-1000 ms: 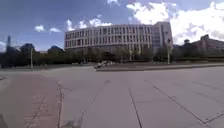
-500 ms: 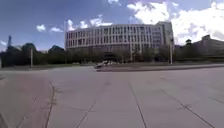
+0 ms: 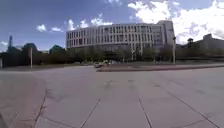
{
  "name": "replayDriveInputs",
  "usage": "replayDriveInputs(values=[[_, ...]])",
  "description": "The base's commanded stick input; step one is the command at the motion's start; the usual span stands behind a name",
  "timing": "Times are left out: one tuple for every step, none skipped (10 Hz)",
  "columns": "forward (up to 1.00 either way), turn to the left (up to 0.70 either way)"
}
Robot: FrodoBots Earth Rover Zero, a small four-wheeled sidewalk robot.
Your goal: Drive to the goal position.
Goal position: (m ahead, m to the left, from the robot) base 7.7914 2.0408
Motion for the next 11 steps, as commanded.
replayDriveInputs(values=[[0.70, 0.00], [0.70, 0.00], [0.70, 0.00], [0.70, 0.00], [0.70, 0.00], [0.70, 0.00], [0.70, 0.00], [0.70, 0.00], [0.70, 0.00], [0.70, 0.00], [0.70, 0.00]])
